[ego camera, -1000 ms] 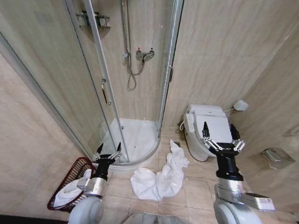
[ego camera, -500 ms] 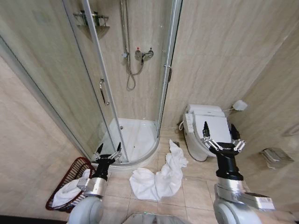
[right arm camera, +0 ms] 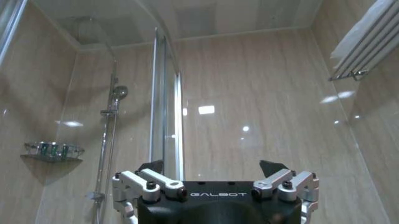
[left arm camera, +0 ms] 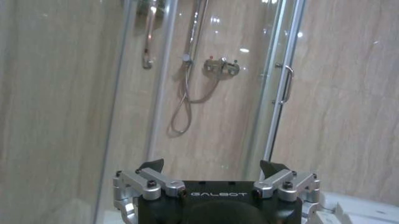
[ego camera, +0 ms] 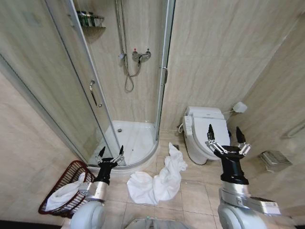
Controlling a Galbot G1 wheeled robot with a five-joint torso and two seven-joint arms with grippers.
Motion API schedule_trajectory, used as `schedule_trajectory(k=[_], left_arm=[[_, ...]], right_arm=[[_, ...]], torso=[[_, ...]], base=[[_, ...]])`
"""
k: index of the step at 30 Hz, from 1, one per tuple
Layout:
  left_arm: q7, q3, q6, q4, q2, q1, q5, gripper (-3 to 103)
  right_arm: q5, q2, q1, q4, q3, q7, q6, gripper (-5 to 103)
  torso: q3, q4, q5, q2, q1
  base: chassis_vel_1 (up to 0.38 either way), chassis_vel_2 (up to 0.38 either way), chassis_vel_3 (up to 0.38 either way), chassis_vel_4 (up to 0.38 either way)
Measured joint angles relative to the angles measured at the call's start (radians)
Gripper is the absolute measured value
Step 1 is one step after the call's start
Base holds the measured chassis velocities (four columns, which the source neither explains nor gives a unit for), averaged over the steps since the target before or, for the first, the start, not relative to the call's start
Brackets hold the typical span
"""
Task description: Discard the used towel into the hamper.
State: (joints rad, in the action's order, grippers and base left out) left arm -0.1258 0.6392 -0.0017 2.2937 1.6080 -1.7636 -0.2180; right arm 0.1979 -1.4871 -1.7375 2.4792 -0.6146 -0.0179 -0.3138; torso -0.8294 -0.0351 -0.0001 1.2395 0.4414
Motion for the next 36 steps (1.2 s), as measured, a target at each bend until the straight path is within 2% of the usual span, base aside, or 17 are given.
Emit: schedule_trajectory(k=[22, 25, 28, 36], left_arm=[[0.000, 0.000, 0.000, 0.000, 0.001, 0.000, 0.000, 100], [0.000, 0.000, 0.000, 0.000, 0.001, 0.000, 0.000, 100], [0.000, 0.000, 0.000, 0.000, 0.000, 0.000, 0.000, 100], [0.000, 0.000, 0.000, 0.000, 0.000, 0.000, 0.000, 100]], right_arm=[[-0.009, 0.002, 0.010, -0.016, -0.004, -0.014, -0.008, 100], [-0.009, 0.004, 0.012, -0.034, -0.003, -0.029, 0.011, 100], [0.004, 0.004, 0.008, -0.047, 0.002, -0.057, 0.044, 100], [0.047, 0.014, 0.006, -0.069, 0.002, -0.069, 0.092, 100]], torso=[[0.000, 0.0000, 0.0003, 0.000, 0.000], [0.000, -0.0005, 0.0002, 0.000, 0.000], [0.004, 0.0005, -0.0005, -0.007, -0.004], [0.013, 0.0004, -0.0001, -0.025, -0.012]], base=[[-0.177, -0.172, 0.180, 0.155], [0.020, -0.051, 0.060, 0.023], [0.057, 0.014, -0.044, -0.006], [0.025, 0.026, -0.038, -0.028]])
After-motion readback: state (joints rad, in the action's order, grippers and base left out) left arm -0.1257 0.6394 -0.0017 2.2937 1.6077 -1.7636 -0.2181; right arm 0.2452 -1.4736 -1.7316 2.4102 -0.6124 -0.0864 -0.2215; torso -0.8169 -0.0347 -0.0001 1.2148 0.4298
